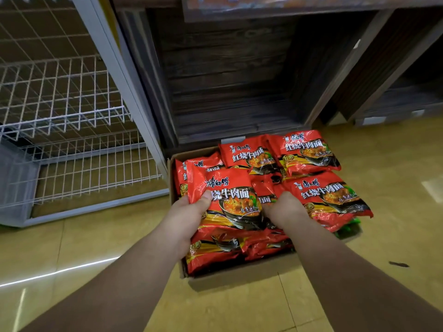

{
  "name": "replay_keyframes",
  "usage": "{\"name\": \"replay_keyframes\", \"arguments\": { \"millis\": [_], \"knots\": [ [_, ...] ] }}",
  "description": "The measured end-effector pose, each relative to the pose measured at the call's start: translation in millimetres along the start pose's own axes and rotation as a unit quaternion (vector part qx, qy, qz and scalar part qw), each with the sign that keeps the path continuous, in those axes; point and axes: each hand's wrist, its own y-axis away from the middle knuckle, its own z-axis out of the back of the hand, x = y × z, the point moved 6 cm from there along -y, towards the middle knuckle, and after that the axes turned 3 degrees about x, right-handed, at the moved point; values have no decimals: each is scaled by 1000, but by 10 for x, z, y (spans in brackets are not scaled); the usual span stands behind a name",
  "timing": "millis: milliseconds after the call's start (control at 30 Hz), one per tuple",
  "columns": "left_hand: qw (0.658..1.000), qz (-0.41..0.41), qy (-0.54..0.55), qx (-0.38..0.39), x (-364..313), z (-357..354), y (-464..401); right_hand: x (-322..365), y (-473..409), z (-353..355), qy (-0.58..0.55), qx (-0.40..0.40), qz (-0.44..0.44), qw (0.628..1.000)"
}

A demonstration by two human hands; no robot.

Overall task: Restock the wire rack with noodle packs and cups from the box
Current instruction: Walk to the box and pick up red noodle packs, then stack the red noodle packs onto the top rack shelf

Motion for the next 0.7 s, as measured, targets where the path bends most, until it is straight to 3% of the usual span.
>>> {"name": "replay_keyframes", "arguments": {
  "millis": [100,300,500,700],
  "knots": [
    [1000,-7,-1,1,-14,36,37,-51,35,-88,26,-9,-10,1000],
    [1000,-24,17,-8,-64,118,81,37,199,27,-132,-2,74,988],
    [996,-47,73,-10,-326,73,388,175,517,396,-379,53,124,915],
    [993,-93,78,2,-1062,-150,983,439,896,943,-478,111,148,859]
  ]
}}
